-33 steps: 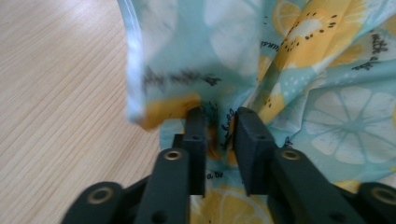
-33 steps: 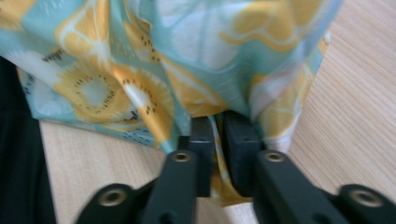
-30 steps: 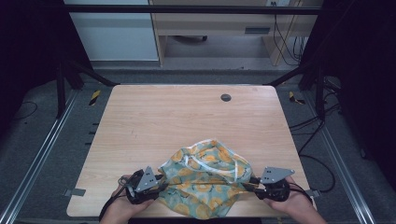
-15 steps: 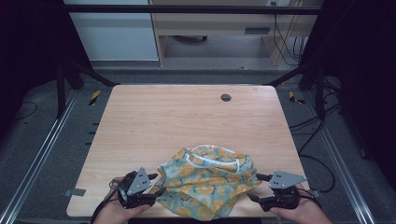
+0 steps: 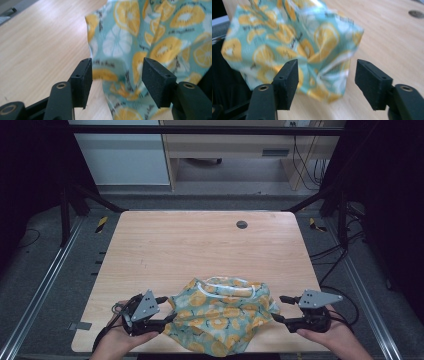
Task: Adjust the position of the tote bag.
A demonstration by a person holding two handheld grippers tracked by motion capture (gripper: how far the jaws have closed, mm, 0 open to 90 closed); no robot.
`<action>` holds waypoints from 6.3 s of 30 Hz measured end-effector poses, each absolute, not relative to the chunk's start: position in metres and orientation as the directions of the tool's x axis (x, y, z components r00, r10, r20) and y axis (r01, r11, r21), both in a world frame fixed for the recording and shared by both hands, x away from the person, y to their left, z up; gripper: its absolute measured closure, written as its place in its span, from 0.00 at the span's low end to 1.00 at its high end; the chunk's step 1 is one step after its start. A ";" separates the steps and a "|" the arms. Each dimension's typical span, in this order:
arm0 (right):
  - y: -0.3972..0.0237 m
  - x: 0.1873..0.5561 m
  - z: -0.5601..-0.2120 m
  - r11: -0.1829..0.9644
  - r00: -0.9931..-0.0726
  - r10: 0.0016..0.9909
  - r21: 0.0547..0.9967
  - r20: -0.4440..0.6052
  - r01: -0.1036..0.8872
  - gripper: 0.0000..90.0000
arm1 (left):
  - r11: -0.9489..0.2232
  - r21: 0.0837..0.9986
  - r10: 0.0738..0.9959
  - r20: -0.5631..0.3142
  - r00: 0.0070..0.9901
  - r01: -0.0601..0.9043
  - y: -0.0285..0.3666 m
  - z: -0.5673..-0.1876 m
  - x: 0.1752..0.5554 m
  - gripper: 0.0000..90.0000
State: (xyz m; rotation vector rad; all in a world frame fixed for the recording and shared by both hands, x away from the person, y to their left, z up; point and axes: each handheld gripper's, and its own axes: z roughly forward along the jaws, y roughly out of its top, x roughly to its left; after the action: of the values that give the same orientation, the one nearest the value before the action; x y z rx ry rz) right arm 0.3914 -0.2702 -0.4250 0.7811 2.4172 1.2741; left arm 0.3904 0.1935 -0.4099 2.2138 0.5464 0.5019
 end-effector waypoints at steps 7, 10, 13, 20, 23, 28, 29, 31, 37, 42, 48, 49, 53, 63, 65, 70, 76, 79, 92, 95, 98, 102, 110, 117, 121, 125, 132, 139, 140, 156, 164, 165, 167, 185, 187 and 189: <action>-0.251 0.414 -0.403 0.466 -0.827 0.561 0.833 -0.017 0.299 0.55 | -0.607 0.769 0.512 0.187 0.838 0.199 0.164 -0.398 0.415 0.47; -0.239 0.424 -0.396 0.480 -0.835 0.549 0.829 -0.028 0.288 0.59 | -0.618 0.763 0.498 0.194 0.845 0.189 0.149 -0.399 0.423 0.46; -0.223 0.436 -0.389 0.488 -0.850 0.526 0.831 -0.033 0.269 0.61 | -0.616 0.764 0.490 0.181 0.853 0.191 0.140 -0.400 0.430 0.44; -0.192 0.453 -0.380 0.523 -0.876 0.480 0.817 -0.047 0.243 0.63 | -0.629 0.755 0.473 0.182 0.862 0.185 0.125 -0.400 0.436 0.37; -0.181 0.457 -0.380 0.535 -0.887 0.461 0.809 -0.038 0.243 0.61 | -0.626 0.751 0.477 0.157 0.865 0.209 0.122 -0.403 0.439 0.32; -0.161 0.467 -0.384 0.555 -0.901 0.434 0.789 -0.004 0.263 0.58 | -0.622 0.753 0.470 0.141 0.871 0.214 0.121 -0.404 0.439 0.40; -0.157 0.468 -0.385 0.556 -0.902 0.432 0.785 0.007 0.272 0.57 | -0.620 0.754 0.468 0.138 0.873 0.214 0.120 -0.404 0.439 0.41; -0.151 0.471 -0.387 0.562 -0.907 0.420 0.779 0.023 0.279 0.57 | -0.625 0.754 0.462 0.148 0.875 0.202 0.120 -0.404 0.437 0.48; -0.143 0.471 -0.388 0.591 -0.917 0.399 0.761 0.013 0.268 0.69 | -0.623 0.761 0.461 0.172 0.871 0.179 0.121 -0.404 0.434 0.67; -0.144 0.472 -0.388 0.601 -0.922 0.386 0.759 0.000 0.252 0.89 | -0.626 0.763 0.464 0.197 0.864 0.163 0.120 -0.403 0.432 0.85; -0.145 0.473 -0.385 0.601 -0.926 0.377 0.765 -0.016 0.231 1.00 | -0.619 0.770 0.474 0.213 0.855 0.151 0.119 -0.399 0.428 0.99; -0.145 0.472 -0.384 0.600 -0.925 0.380 0.765 -0.017 0.233 1.00 | -0.607 0.781 0.479 0.212 0.852 0.147 0.120 -0.397 0.426 0.99; -0.146 0.473 -0.382 0.599 -0.918 0.395 0.766 -0.029 0.234 1.00 | -0.577 0.808 0.482 0.216 0.849 0.122 0.121 -0.388 0.416 1.00; -0.153 0.478 -0.386 0.603 -0.896 0.442 0.751 -0.036 0.267 1.00 | -0.589 0.806 0.388 0.215 0.896 0.061 0.120 -0.388 0.373 1.00; -0.153 0.477 -0.388 0.598 -0.897 0.442 0.753 -0.025 0.274 0.98 | -0.618 0.783 0.368 0.211 0.905 0.069 0.117 -0.400 0.368 1.00; -0.155 0.475 -0.387 0.581 -0.894 0.448 0.767 -0.022 0.273 0.82 | -0.645 0.757 0.360 0.178 0.916 0.106 0.114 -0.428 0.370 1.00; -0.161 0.475 -0.380 0.540 -0.875 0.485 0.791 -0.012 0.288 0.66 | -0.667 0.731 0.373 0.160 0.914 0.145 0.112 -0.450 0.379 1.00; -0.165 0.480 -0.378 0.521 -0.856 0.517 0.798 -0.012 0.303 0.65 | -0.672 0.725 0.379 0.160 0.912 0.152 0.111 -0.457 0.383 1.00; -0.150 0.498 -0.388 0.549 -0.856 0.517 0.765 0.005 0.336 0.79 | -0.659 0.726 0.411 0.131 0.902 0.195 0.113 -0.473 0.398 1.00; -0.147 0.496 -0.387 0.565 -0.867 0.499 0.758 0.000 0.325 0.98 | -0.656 0.728 0.414 0.127 0.902 0.199 0.113 -0.474 0.398 1.00; -0.148 0.492 -0.383 0.557 -0.874 0.486 0.770 0.001 0.310 1.00 | -0.655 0.729 0.418 0.128 0.899 0.201 0.114 -0.474 0.399 1.00; -0.153 0.479 -0.372 0.539 -0.885 0.465 0.795 -0.003 0.280 1.00 | -0.645 0.734 0.431 0.122 0.894 0.211 0.115 -0.476 0.399 1.00; -0.163 0.440 -0.360 0.555 -0.913 0.407 0.794 -0.002 0.246 1.00 | -0.645 0.728 0.435 0.101 0.895 0.232 0.115 -0.478 0.400 1.00; -0.165 0.407 -0.385 0.651 -0.944 0.331 0.720 0.016 0.240 1.00 | -0.654 0.718 0.440 0.104 0.892 0.239 0.116 -0.477 0.400 0.98; -0.162 0.395 -0.406 0.731 -0.952 0.305 0.641 -0.003 0.233 1.00 | -0.647 0.722 0.451 0.100 0.887 0.247 0.119 -0.474 0.400 0.92; -0.159 0.392 -0.415 0.763 -0.955 0.296 0.605 -0.016 0.226 1.00 | -0.649 0.719 0.452 0.102 0.886 0.249 0.123 -0.471 0.397 0.87; -0.155 0.391 -0.429 0.787 -0.959 0.284 0.573 -0.012 0.227 1.00 | -0.624 0.741 0.461 0.093 0.882 0.248 0.130 -0.453 0.390 0.79; -0.159 0.393 -0.442 0.785 -0.954 0.299 0.568 0.004 0.248 1.00 | -0.628 0.749 0.433 0.109 0.895 0.213 0.130 -0.421 0.383 0.74; -0.161 0.392 -0.444 0.785 -0.953 0.302 0.565 0.008 0.253 1.00 | -0.623 0.754 0.432 0.113 0.895 0.206 0.130 -0.416 0.383 0.73; -0.174 0.388 -0.456 0.755 -0.943 0.331 0.592 0.026 0.281 0.97 | -0.653 0.715 0.444 0.094 0.891 0.249 0.115 -0.432 0.404 0.72; -0.184 0.390 -0.430 0.679 -0.929 0.367 0.693 -0.038 0.240 0.68 | -0.679 0.697 0.408 0.096 0.908 0.231 0.113 -0.447 0.393 0.73; -0.184 0.391 -0.426 0.669 -0.926 0.376 0.705 -0.047 0.236 0.63 | -0.676 0.698 0.412 0.093 0.907 0.235 0.112 -0.450 0.392 0.73; -0.185 0.395 -0.418 0.654 -0.919 0.388 0.722 -0.064 0.226 0.59 | -0.685 0.690 0.403 0.092 0.911 0.233 0.110 -0.454 0.393 0.76; -0.166 0.466 -0.401 0.689 -0.867 0.468 0.683 -0.167 0.240 0.47 | -0.751 0.629 0.330 0.095 0.939 0.200 0.118 -0.461 0.374 1.00; -0.163 0.473 -0.407 0.701 -0.882 0.451 0.666 -0.138 0.254 0.69 | -0.757 0.624 0.322 0.101 0.941 0.192 0.119 -0.462 0.373 1.00; -0.162 0.477 -0.407 0.697 -0.885 0.450 0.666 -0.117 0.267 0.84 | -0.762 0.620 0.317 0.105 0.943 0.187 0.118 -0.463 0.373 1.00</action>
State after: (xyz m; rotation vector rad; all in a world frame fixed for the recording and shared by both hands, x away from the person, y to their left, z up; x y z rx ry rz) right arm 0.4773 -0.1616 -0.4072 0.5693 2.6371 0.9726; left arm 0.3728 0.1183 -0.4627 2.4555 0.3554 0.2692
